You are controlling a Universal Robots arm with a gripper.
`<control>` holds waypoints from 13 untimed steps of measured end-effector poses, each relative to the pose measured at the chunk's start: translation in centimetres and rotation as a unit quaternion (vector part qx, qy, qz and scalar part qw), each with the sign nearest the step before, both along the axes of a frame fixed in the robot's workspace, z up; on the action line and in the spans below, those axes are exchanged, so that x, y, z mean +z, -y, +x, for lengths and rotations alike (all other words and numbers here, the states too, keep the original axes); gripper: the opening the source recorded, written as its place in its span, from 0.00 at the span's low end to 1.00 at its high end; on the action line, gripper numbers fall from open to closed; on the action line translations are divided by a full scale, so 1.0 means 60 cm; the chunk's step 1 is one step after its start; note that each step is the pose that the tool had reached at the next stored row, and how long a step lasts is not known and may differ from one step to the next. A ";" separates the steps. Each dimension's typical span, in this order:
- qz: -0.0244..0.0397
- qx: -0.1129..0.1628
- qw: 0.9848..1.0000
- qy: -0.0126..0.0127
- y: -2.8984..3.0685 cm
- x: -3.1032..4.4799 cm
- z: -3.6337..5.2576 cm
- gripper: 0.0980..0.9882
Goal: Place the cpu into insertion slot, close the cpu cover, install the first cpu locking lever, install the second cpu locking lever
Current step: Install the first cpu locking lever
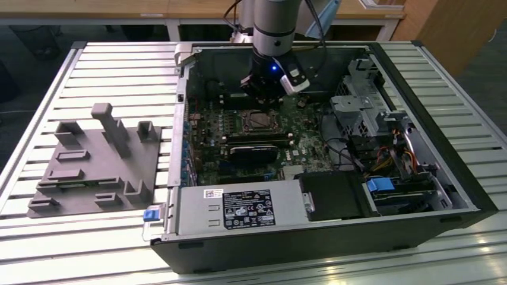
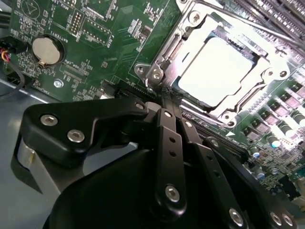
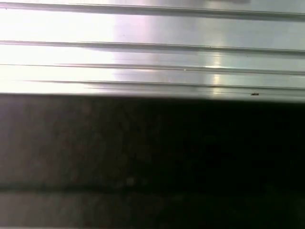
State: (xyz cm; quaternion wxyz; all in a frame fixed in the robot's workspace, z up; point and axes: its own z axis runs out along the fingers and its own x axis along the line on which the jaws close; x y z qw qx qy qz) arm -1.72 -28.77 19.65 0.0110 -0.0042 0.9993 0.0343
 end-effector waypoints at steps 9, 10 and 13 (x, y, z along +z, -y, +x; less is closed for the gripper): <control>0.004 0.000 1.000 0.000 -0.0001 0.015 0.000 0.01; 0.005 0.000 1.000 0.000 -0.0002 0.015 0.000 0.01; 0.004 0.000 1.000 0.000 0.0014 0.015 0.000 0.01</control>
